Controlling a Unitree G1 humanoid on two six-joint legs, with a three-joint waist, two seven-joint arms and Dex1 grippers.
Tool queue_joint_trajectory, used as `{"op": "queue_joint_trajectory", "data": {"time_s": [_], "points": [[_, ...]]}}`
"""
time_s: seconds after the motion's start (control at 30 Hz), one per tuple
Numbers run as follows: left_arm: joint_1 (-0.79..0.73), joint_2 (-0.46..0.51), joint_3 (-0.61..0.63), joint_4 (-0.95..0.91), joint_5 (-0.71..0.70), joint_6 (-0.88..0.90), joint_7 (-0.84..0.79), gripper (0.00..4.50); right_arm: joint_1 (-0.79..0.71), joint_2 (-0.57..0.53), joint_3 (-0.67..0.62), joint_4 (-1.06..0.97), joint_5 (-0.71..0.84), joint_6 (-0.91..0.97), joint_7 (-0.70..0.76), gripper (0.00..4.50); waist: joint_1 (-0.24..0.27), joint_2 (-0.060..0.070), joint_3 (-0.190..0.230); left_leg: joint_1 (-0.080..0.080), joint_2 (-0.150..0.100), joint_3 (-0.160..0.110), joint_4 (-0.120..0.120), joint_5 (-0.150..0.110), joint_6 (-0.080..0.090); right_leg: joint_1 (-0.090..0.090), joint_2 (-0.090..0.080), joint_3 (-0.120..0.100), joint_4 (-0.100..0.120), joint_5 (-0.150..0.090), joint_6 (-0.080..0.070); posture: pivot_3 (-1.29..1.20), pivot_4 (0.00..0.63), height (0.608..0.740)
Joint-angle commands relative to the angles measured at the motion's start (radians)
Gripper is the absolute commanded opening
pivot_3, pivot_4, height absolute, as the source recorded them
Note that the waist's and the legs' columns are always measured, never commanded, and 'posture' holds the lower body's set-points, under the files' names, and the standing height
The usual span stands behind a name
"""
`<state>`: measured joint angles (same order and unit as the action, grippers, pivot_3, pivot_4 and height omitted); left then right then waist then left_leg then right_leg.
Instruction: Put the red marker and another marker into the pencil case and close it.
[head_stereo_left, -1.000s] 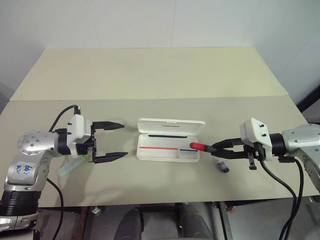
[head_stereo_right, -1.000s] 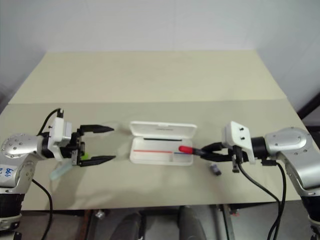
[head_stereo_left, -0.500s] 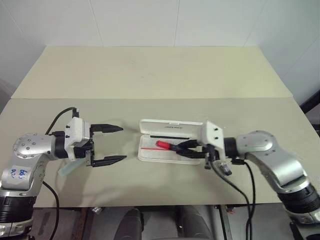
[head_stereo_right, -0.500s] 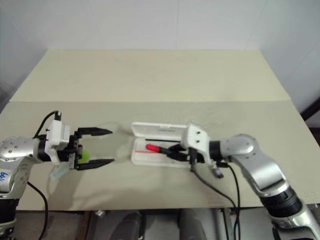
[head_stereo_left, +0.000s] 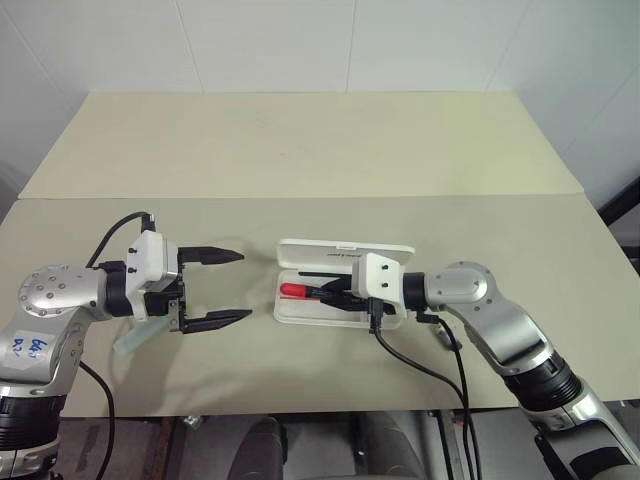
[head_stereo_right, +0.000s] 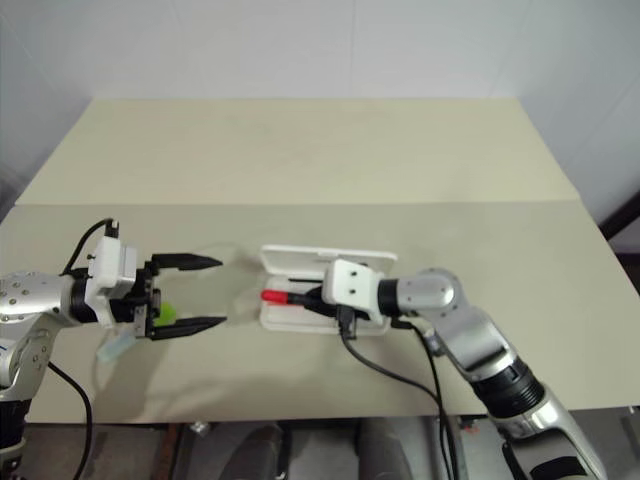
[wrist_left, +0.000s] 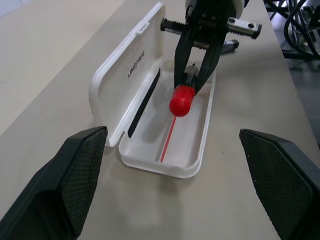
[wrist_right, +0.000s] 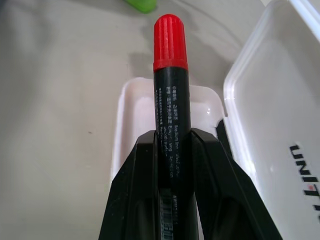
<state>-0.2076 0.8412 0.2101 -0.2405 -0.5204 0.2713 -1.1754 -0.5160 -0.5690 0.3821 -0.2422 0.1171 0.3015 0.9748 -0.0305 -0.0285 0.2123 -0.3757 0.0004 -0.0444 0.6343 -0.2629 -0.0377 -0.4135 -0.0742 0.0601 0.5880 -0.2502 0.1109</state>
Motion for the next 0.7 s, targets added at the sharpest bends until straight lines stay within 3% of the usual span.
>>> {"op": "queue_joint_trajectory", "data": {"time_s": [0.03,0.6,0.7], "points": [[-0.017,0.012,0.023,-0.037,-0.025,0.003,0.008,4.5,-0.019,0.002,-0.005,0.011,-0.033,-0.07,0.002,0.58,0.0,0.0,0.0,0.0,0.0,0.0,0.0,0.0,0.0,0.0,0.0,0.0,0.0,0.0,0.0,0.0,0.15,0.74],[-0.033,-0.011,0.003,-0.05,-0.031,0.018,0.028,4.5,0.007,0.001,-0.008,0.06,-0.106,-0.207,0.015,0.58,-0.001,0.0,0.0,0.002,0.0,0.0,-0.002,0.0,0.0,0.0,0.001,0.0,0.002,-0.001,-0.001,0.0,0.15,0.74],[-0.038,-0.014,0.0,-0.051,-0.03,0.019,0.029,4.5,0.015,0.007,-0.012,0.079,-0.124,-0.238,-0.002,1.64,-0.001,0.0,0.0,0.002,0.0,0.0,-0.002,0.0,0.0,0.0,0.001,0.0,0.002,-0.001,-0.001,0.0,0.15,0.74]]}}
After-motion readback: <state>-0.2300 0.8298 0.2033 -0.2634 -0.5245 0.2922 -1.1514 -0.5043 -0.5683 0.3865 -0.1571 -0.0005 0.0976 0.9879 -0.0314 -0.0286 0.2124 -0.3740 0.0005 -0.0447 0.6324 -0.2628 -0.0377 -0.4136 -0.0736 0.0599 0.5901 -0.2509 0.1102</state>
